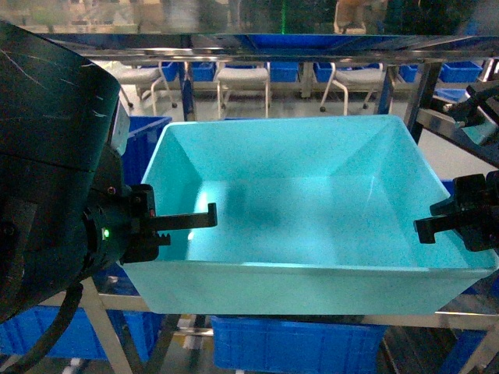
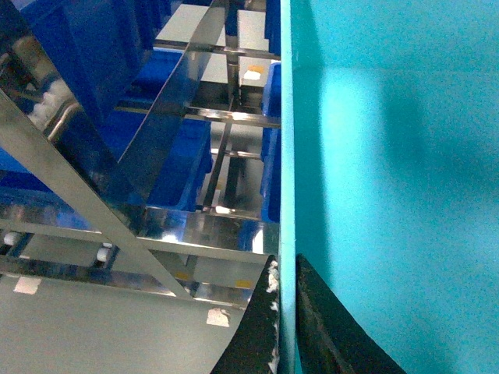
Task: Organize blue bins on left shelf correctly
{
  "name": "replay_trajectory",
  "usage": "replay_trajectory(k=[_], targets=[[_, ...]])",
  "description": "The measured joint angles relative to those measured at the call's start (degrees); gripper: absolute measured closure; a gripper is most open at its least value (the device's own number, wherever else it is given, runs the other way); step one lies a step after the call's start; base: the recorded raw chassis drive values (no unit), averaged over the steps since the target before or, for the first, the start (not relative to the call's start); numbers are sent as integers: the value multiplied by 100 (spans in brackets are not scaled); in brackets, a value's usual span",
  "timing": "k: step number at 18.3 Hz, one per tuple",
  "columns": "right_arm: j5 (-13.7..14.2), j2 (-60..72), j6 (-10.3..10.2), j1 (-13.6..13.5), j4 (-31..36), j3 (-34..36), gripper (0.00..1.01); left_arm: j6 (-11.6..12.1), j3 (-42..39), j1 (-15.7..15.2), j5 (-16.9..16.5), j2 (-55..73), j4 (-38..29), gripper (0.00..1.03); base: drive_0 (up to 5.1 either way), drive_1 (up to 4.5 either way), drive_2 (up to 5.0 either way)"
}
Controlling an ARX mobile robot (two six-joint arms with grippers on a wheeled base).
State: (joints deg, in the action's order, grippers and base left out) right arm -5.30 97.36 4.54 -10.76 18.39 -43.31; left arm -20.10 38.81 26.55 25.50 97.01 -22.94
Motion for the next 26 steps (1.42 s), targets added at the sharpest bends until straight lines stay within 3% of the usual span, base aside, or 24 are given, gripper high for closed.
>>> replay_trajectory(k=[4,9,11,13,26], targets=[[131,455,0,35,-63,-492,98,24,223,-4,-15,240,-22,101,0,-159,159],[201,1325,22,81,-422,-1499,98,175,1143,-306,-236,1176,133,101,0,0,0],[131,1718,17,151,-660,-1965,98,249,1436,-382,-345,1427,238,101,0,0,0],[-170,1956,44,229,-1005,-2326,98,308,1648,-450,-372,1556,310,101,0,0,0],[-227,1961,87,260,-1038,-2350,98,358,1648,-457,-382,1558,321,101,0,0,0]])
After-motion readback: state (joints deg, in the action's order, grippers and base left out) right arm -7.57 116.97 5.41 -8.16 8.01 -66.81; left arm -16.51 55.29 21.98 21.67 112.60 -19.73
